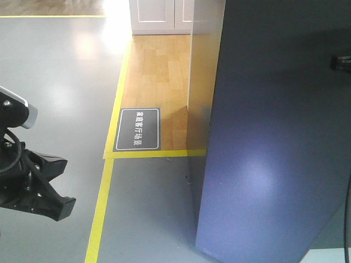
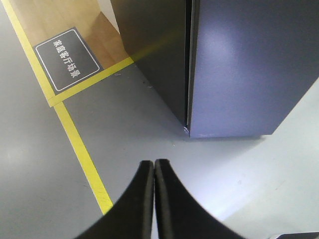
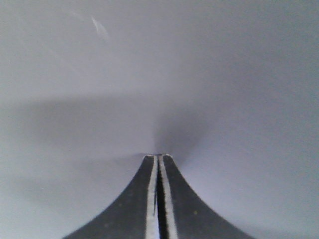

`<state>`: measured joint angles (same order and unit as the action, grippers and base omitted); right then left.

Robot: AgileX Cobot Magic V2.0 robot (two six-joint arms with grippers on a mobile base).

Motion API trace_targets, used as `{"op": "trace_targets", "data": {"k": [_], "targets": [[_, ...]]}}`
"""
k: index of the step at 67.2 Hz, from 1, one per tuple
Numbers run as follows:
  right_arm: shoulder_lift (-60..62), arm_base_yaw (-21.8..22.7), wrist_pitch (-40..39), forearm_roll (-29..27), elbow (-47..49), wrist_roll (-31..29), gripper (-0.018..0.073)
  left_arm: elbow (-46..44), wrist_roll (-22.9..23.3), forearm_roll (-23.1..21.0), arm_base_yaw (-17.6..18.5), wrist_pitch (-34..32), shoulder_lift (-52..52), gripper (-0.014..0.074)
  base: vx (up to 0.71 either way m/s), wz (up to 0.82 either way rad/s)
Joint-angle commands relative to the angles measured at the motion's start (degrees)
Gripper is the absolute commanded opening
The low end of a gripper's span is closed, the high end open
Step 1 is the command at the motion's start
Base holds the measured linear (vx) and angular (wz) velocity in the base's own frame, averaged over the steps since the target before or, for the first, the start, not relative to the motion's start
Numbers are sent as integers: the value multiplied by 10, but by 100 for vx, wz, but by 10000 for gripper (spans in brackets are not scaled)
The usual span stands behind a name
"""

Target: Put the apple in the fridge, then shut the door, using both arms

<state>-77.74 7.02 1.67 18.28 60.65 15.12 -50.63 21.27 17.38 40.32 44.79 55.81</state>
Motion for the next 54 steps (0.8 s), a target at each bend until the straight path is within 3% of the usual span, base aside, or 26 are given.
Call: {"op": "trace_targets", "data": {"k": [1, 29, 54], "targets": [[-21, 4, -51, 5, 56, 0, -3, -14, 6, 9, 2, -27, -8, -6, 0, 0], [-163, 4, -55, 1, 221, 0, -3, -14, 6, 9, 2, -27, -8, -6, 0, 0], [-188, 4, -61, -11, 246, 0, -3, -14, 6, 9, 2, -26, -8, -6, 0, 0]]}}
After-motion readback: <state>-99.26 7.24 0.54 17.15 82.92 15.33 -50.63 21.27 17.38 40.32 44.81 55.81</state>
